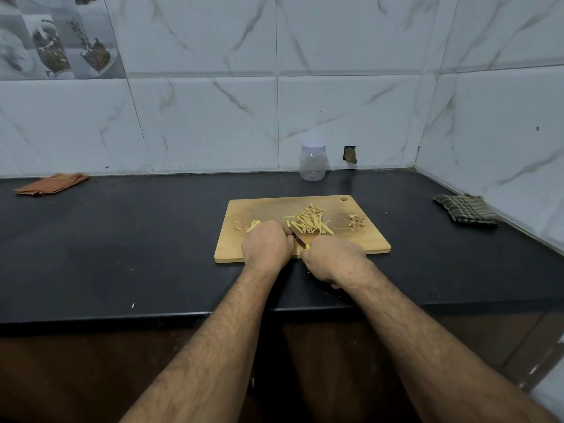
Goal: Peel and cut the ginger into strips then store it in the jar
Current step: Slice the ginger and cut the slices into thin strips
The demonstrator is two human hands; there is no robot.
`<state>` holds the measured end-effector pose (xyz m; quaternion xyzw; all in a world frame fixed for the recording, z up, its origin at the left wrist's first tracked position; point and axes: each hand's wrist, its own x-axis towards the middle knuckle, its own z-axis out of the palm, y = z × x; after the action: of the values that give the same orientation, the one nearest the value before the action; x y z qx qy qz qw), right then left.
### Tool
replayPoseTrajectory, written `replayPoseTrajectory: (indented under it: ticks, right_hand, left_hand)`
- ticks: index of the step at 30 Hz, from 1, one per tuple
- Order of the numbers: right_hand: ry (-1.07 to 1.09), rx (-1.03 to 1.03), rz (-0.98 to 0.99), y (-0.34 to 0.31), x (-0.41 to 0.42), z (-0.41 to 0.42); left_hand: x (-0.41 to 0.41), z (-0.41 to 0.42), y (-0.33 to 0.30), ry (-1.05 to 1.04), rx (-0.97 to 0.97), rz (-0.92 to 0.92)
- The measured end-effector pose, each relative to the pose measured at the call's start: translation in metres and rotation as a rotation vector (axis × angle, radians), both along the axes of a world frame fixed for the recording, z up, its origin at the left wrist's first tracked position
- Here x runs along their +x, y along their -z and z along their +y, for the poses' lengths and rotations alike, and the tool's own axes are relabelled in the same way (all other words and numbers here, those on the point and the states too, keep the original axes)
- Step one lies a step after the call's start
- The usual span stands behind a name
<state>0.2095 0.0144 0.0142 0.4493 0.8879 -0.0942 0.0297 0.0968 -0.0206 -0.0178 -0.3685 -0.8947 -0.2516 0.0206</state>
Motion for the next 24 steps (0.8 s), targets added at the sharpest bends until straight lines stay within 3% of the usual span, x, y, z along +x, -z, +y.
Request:
replayPoseTrajectory:
  ticks: [24]
  right_hand:
    - [-0.023, 0.061, -0.140, -0.0063, 0.0035, 0.0006]
  left_hand:
    - [0.0066, 0.0025, 0.0011, -0.024, -0.031, 0.138]
